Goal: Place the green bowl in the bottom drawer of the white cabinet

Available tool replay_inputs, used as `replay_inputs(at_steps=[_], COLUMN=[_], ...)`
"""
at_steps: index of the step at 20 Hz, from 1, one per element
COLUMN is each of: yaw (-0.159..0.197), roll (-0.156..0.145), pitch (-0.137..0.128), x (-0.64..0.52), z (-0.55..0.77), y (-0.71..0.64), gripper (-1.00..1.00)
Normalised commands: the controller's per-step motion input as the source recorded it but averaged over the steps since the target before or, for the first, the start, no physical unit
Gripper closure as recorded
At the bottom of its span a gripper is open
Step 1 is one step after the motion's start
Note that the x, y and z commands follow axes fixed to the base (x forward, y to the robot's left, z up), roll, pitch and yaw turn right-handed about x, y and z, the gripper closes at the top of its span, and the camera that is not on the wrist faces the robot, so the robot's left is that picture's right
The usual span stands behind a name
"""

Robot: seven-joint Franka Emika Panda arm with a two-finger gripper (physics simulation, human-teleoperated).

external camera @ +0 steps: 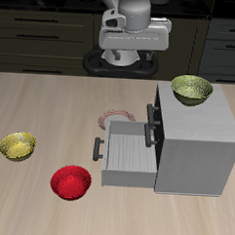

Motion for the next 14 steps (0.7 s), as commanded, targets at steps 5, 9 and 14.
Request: replay_inputs(at_steps=[5, 9, 14], yaw=[0.016, 0.012, 0.007], roll=[0.036, 0.041, 0.036], pitch=[0.011, -0.002, 0.007], x=[0.27, 0.23, 0.16], z=[0.05, 0.10, 0.04], y=[0.33, 0.36, 0.30], gripper=[-1.00, -1.00, -1.00])
